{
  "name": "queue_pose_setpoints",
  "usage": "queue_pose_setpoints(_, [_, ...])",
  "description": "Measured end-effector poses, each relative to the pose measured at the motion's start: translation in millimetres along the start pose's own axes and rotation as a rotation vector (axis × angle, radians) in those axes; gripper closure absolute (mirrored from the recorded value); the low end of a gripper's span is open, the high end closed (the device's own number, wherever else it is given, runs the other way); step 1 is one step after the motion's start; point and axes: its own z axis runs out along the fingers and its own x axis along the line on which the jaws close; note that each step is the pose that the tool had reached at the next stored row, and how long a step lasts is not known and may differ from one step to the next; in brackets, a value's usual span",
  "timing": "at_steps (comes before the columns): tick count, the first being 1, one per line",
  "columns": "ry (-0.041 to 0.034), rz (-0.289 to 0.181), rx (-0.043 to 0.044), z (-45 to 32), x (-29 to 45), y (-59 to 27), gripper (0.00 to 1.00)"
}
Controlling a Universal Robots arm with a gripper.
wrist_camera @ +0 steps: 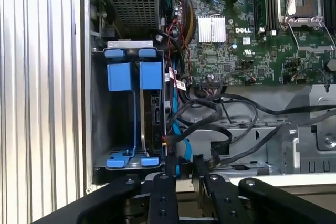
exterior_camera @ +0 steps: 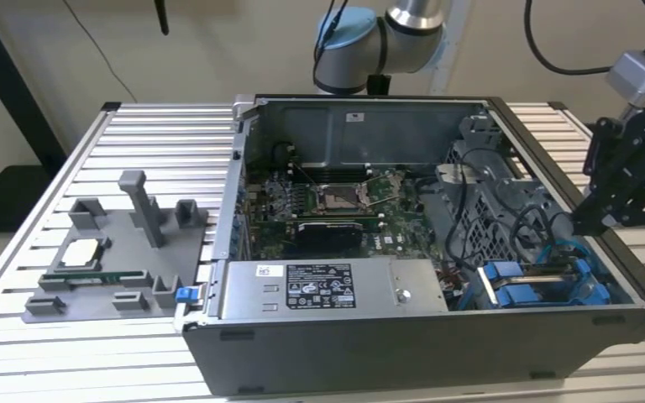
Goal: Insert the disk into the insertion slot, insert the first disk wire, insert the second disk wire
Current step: 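Insert the second disk wire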
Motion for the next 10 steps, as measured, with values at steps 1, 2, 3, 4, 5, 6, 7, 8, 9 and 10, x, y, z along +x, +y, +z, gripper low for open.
queue_pose_setpoints(1, [-0.0001,-0.001,-0.0004,0.1,-0.1,-1.0,0.0])
queue_pose_setpoints(2, [-0.0003,-0.001,-0.0006,0.2,-0.1,-1.8,0.0])
queue_pose_setpoints(3, [-0.0003,-0.002,-0.0008,0.3,-0.2,-2.3,0.0])
queue_pose_setpoints(4, [-0.0002,-0.002,-0.0007,0.3,-0.2,-2.5,0.0])
queue_pose_setpoints(5, [-0.0001,-0.002,-0.0008,0.4,-0.2,-2.8,0.0])
queue_pose_setpoints(6, [-0.0001,-0.002,-0.0008,0.6,-0.1,-3.1,0.0])
queue_pose_setpoints(7, [0.0,-0.003,-0.0008,0.6,-0.2,-3.3,0.0])
queue_pose_setpoints(8, [0.0001,-0.003,-0.0008,0.6,-0.1,-3.3,0.0])
queue_pose_setpoints(9, [0.0001,-0.003,-0.0008,0.6,-0.2,-3.4,0.0])
queue_pose_setpoints(10, [0.0,-0.003,-0.0008,0.6,-0.2,-3.4,0.0])
